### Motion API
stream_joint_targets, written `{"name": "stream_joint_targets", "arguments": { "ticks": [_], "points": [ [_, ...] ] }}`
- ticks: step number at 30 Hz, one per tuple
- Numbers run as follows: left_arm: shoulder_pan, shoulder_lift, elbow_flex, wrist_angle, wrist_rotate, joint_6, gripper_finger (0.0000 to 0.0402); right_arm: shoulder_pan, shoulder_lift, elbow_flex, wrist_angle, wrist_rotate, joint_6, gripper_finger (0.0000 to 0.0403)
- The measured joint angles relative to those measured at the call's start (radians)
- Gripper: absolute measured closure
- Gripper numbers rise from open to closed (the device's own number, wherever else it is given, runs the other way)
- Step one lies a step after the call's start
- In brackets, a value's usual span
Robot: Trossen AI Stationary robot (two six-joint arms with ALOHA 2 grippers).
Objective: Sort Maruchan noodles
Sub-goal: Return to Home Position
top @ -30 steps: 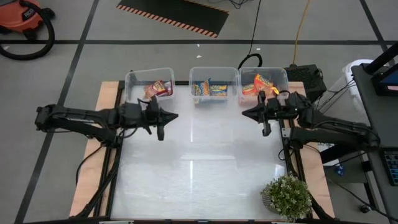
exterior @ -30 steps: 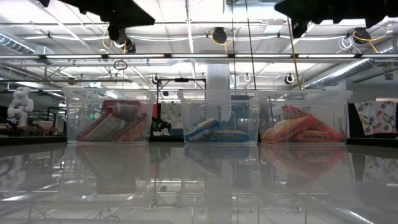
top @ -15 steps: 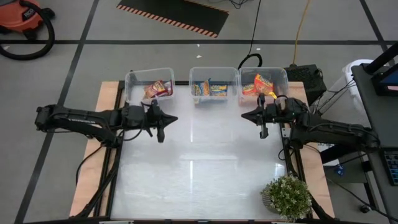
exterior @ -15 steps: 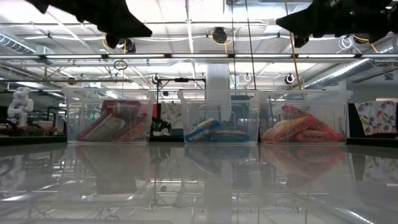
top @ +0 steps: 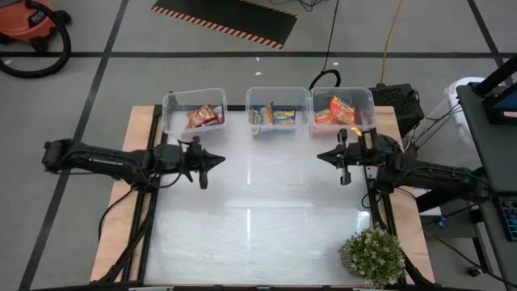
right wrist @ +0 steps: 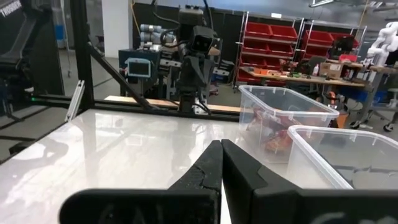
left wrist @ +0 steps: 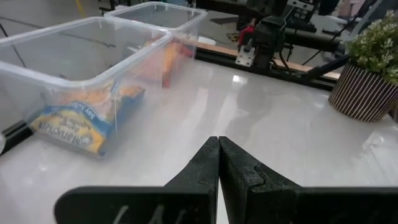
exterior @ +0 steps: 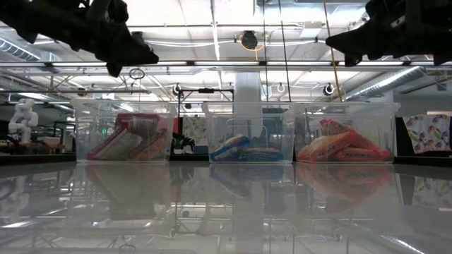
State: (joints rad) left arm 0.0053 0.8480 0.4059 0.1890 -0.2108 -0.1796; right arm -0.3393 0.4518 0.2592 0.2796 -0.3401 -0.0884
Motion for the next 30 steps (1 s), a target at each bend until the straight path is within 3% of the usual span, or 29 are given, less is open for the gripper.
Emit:
{"name": "stream_joint_targets", "arguments": {
  "ticks": [13, 22, 30],
  "points": [
    [0.049, -0.099, -0.010, -0.168, 0.000, 0.033, 0.0392, -0.008, -0.124, -0.078, -0.001, 0.054, -0.033, 0.0403],
    [0.081, -0.099, -0.115, -0.083, 0.076, 0.019, 0.0392, -0.009, -0.177, -0.132, -0.007, 0.078, -0.039, 0.0403],
    [0.081, -0.099, -0.181, 0.004, 0.080, -0.013, 0.0392, -0.009, -0.214, -0.133, -0.007, 0.080, -0.041, 0.0403]
  ]
}}
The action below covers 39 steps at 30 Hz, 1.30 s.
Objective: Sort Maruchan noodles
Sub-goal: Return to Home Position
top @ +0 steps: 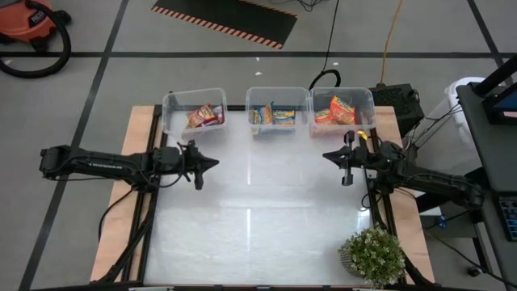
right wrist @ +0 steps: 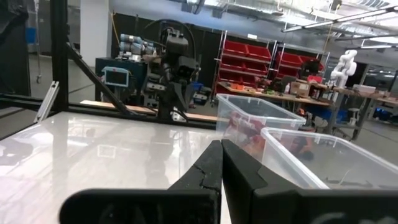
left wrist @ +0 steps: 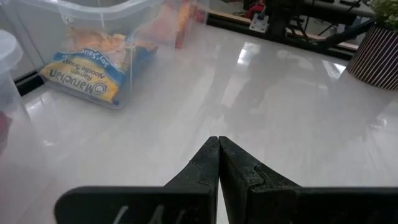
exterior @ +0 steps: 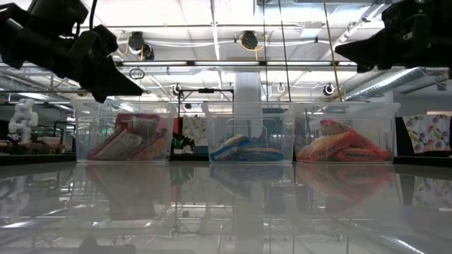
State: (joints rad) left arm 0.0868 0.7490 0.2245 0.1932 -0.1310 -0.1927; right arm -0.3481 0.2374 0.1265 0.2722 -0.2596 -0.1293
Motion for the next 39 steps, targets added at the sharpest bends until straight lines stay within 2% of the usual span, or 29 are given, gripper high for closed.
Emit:
{"name": "stream_joint_targets", "arguments": {
  "ticks": [11, 18, 23, 30, 39],
  "points": [
    [0.000, -0.015, -0.063, 0.048, 0.000, -0.018, 0.0392, 0.000, -0.031, 0.000, -0.097, 0.028, -0.023, 0.0403],
    [0.000, -0.130, -0.099, 0.044, -0.001, -0.038, 0.0392, 0.000, -0.130, 0.000, -0.135, 0.053, -0.044, 0.0403],
    [0.000, -0.234, -0.111, -0.055, -0.023, -0.038, 0.0392, 0.000, -0.237, 0.000, -0.231, 0.055, -0.024, 0.0403],
    [0.000, -0.330, -0.112, -0.173, -0.027, -0.030, 0.0392, 0.000, -0.236, 0.003, -0.254, 0.055, -0.018, 0.0403],
    [0.000, -0.393, -0.112, -0.264, -0.027, -0.019, 0.0392, 0.002, -0.235, 0.003, -0.268, 0.054, 0.008, 0.0403]
  ]
}}
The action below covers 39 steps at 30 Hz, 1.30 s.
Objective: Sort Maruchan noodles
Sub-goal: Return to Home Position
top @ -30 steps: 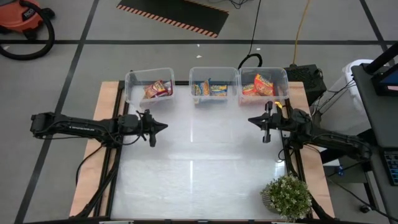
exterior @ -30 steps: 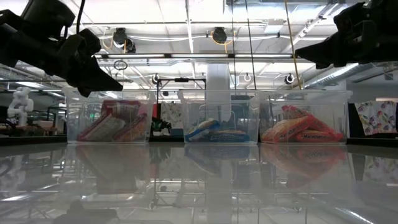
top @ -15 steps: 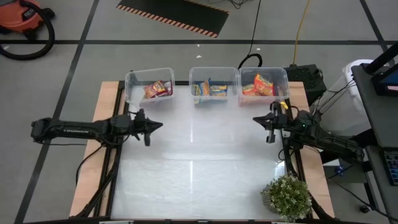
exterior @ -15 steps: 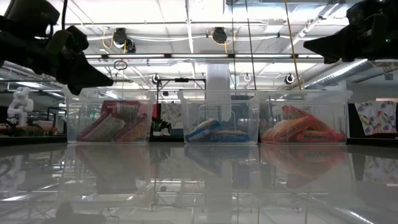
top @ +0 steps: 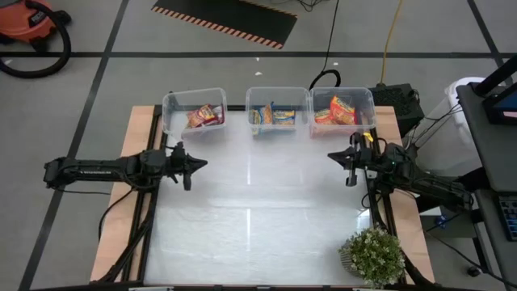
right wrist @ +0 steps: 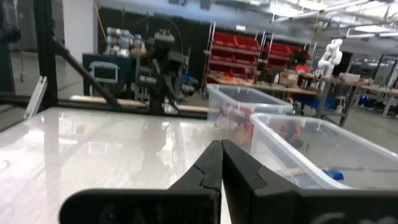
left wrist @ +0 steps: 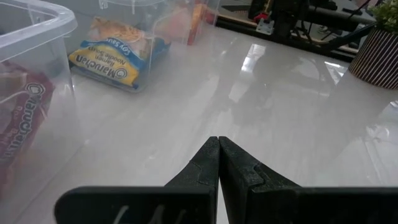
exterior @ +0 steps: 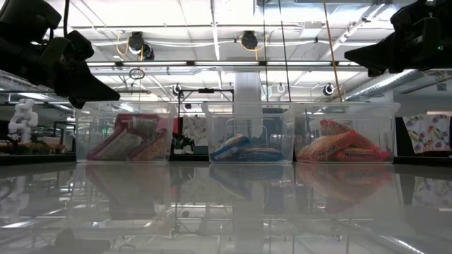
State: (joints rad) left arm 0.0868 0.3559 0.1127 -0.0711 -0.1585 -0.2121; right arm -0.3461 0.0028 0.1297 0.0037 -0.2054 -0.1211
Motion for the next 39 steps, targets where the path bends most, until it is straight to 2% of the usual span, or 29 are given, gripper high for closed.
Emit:
{"name": "stream_joint_targets", "arguments": {
  "ticks": [8, 15, 25, 30, 39],
  "points": [
    [0.000, -0.005, 0.000, -0.007, -0.008, -0.003, 0.0392, 0.034, 0.002, -0.106, 0.251, 0.008, 0.062, 0.0403],
    [0.009, -0.006, 0.000, 0.011, -0.013, -0.009, 0.0392, 0.047, -0.001, -0.091, 0.271, 0.081, 0.024, 0.0403],
    [0.025, -0.005, 0.000, 0.021, -0.020, -0.001, 0.0392, 0.048, -0.001, -0.070, 0.125, 0.044, 0.059, 0.0403],
    [0.025, -0.005, 0.000, 0.022, -0.020, -0.001, 0.0392, 0.050, -0.001, -0.070, 0.110, 0.044, 0.084, 0.0403],
    [0.025, -0.005, 0.000, 0.022, -0.020, -0.008, 0.0392, 0.165, -0.001, -0.086, 0.089, 0.092, 0.128, 0.0403]
  ]
}}
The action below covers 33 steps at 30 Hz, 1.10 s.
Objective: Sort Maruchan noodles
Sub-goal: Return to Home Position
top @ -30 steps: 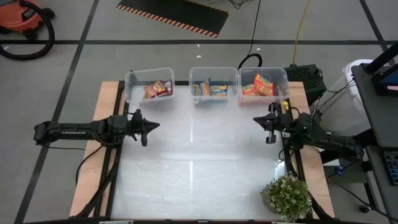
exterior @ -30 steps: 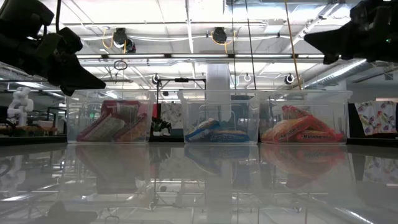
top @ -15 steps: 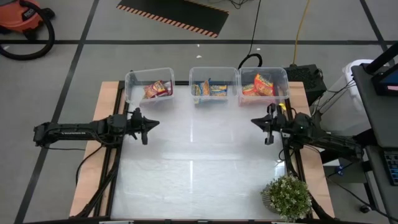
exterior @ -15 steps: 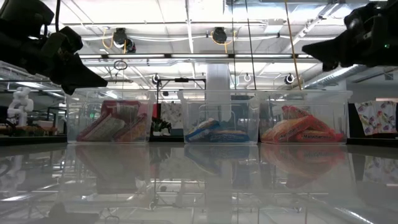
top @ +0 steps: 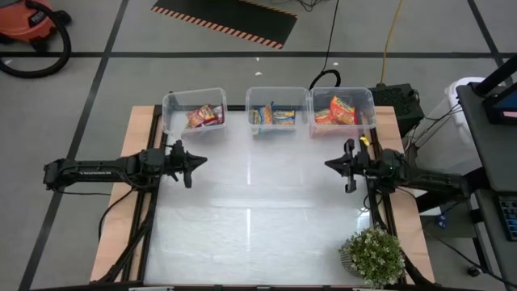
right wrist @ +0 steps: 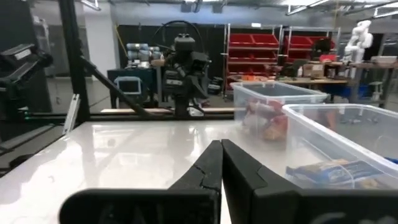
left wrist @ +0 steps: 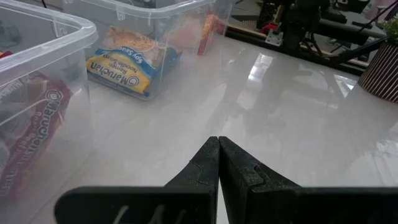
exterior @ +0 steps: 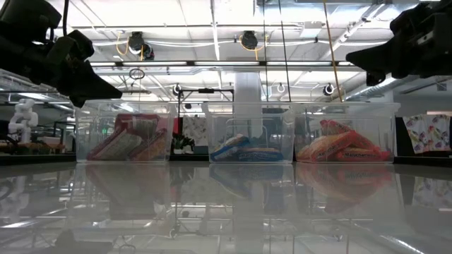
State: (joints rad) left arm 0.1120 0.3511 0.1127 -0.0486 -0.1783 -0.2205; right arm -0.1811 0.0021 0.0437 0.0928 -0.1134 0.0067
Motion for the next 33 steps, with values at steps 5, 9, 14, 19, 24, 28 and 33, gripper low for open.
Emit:
{"name": "stream_joint_targets", "arguments": {
  "ticks": [5, 9, 14, 19, 24, 28, 33],
  "points": [
    [0.000, 0.000, 0.000, 0.000, 0.000, -0.010, 0.0392, 0.084, 0.000, -0.001, 0.023, 0.015, -0.005, 0.0403],
    [0.000, 0.000, 0.000, 0.000, 0.000, -0.010, 0.0392, 0.146, 0.000, -0.002, -0.003, 0.086, -0.024, 0.0403],
    [0.000, 0.000, 0.000, -0.002, 0.000, -0.004, 0.0392, 0.160, 0.000, -0.003, 0.001, 0.165, -0.048, 0.0403],
    [0.000, 0.000, 0.000, -0.003, 0.001, 0.002, 0.0392, 0.163, 0.000, -0.004, -0.002, 0.118, -0.045, 0.0403],
    [0.000, 0.000, 0.000, 0.018, 0.041, 0.044, 0.0392, 0.163, 0.001, -0.005, -0.028, 0.111, -0.046, 0.0403],
    [0.000, -0.018, 0.001, 0.027, 0.080, 0.080, 0.0392, 0.163, 0.001, -0.005, -0.024, 0.111, -0.045, 0.0403],
    [0.000, -0.051, -0.044, 0.074, 0.073, 0.121, 0.0392, 0.163, 0.001, -0.005, -0.022, 0.111, -0.045, 0.0403]
  ]
}}
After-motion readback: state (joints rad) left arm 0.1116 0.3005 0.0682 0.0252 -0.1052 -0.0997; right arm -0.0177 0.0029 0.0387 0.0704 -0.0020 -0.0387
